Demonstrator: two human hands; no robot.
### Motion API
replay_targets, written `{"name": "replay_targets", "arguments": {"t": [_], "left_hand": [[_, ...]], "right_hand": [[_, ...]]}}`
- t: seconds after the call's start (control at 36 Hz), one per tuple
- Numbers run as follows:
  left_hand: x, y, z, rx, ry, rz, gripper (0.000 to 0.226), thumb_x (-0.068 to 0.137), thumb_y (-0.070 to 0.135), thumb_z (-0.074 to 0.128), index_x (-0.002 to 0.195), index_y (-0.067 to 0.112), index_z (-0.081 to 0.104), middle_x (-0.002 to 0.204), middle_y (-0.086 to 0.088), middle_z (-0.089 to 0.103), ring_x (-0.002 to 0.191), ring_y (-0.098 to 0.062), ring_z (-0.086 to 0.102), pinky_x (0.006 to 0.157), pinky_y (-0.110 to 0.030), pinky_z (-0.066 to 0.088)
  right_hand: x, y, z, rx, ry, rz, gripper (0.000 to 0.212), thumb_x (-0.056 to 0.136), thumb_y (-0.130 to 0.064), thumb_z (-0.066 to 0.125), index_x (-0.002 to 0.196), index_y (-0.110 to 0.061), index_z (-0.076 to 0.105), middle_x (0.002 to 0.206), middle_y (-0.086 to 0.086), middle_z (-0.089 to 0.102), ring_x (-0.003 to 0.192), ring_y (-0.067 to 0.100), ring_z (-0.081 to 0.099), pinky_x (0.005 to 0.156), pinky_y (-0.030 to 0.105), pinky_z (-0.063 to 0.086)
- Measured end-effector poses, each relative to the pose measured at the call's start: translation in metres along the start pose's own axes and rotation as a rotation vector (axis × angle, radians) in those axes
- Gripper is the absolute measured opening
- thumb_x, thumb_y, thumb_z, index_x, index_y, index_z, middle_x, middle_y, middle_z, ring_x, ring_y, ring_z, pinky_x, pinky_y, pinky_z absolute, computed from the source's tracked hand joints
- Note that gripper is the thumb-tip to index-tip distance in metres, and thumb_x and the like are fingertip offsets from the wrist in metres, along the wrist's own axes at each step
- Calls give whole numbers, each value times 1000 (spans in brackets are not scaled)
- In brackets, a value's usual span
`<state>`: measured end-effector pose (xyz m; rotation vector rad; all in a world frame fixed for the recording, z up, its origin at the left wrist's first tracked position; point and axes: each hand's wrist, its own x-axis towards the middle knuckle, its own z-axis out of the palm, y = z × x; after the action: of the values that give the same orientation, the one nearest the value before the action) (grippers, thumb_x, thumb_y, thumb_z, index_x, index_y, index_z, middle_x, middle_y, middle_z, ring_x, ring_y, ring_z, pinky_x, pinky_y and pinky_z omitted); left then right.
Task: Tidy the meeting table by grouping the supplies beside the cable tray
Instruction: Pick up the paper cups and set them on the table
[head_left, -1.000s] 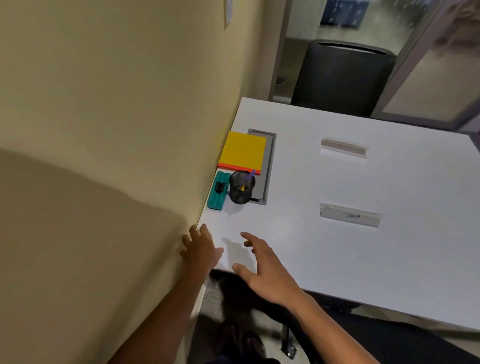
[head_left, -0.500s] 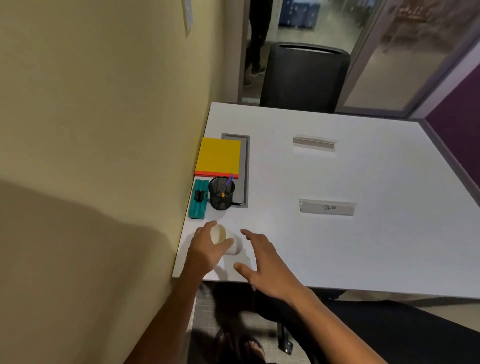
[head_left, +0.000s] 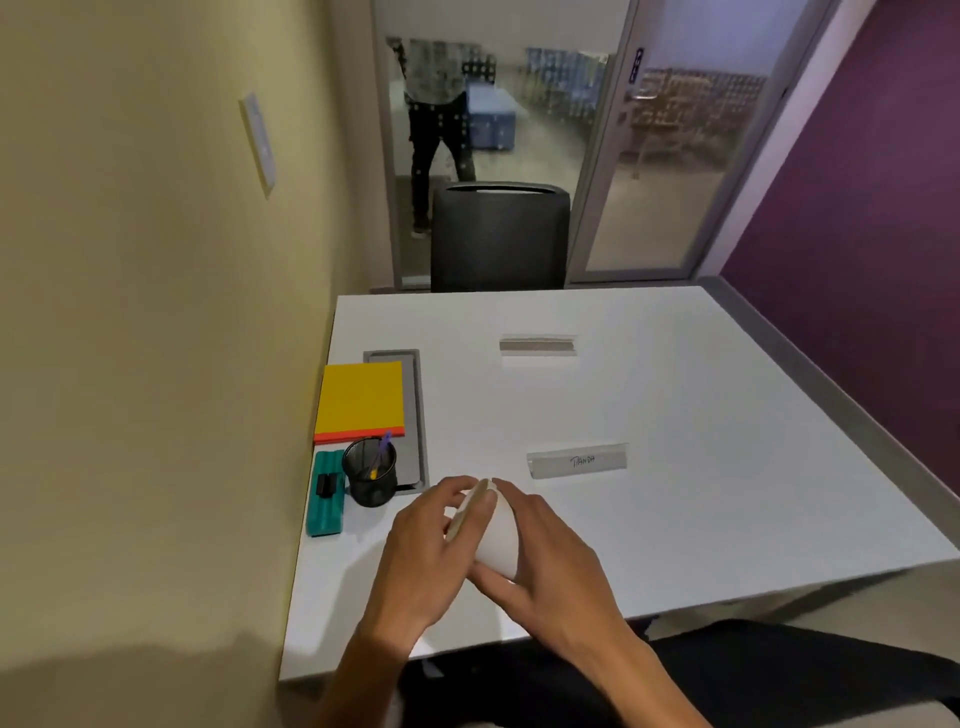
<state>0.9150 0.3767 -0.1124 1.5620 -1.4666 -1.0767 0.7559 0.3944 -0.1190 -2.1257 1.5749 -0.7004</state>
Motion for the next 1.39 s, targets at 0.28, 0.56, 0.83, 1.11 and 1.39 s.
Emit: {"name": "replay_targets", "arguments": {"t": [0.28,0.56,0.83,1.11,1.39], "left_hand": [[0,43,22,-63,88,100,38,78,73,41,108,54,54,119,15,63,106,-4,60,89,-33,56],[-34,107,85,-125,220,219,46,77,69,52,116,45,57,117,10,62,102,-12,62,80,-47,61],[-80,133,177,43,247,219,69,75,54,75,135,34,50,124,18,51,114,-15,55,93,-35,50],[-97,163,264,103,185,307,70,79,31,80,137,44,43,129,11,37,109,-9,49,90,-18,40],[-63,182,340,211,37,298,76,80,35,77,145,36,37,125,19,31,108,-5,44,90,-24,37]], "right_hand": [[-26,32,-41,138,70,120,78,75,-77,61,141,-60,23,130,-38,45,113,-13,50,86,18,49],[-85,80,-111,273,201,197,78,73,-71,68,141,-59,31,132,-36,49,115,-10,53,92,24,52],[-164,155,-189,463,347,253,71,74,-64,75,131,-67,34,131,-40,47,119,-16,46,86,14,44],[-231,215,-253,596,495,299,68,67,-57,78,125,-61,43,121,-30,60,111,-7,59,80,16,50],[-255,284,-284,639,590,375,65,75,-43,84,126,-57,46,124,-27,59,114,-6,57,83,7,49]]}}
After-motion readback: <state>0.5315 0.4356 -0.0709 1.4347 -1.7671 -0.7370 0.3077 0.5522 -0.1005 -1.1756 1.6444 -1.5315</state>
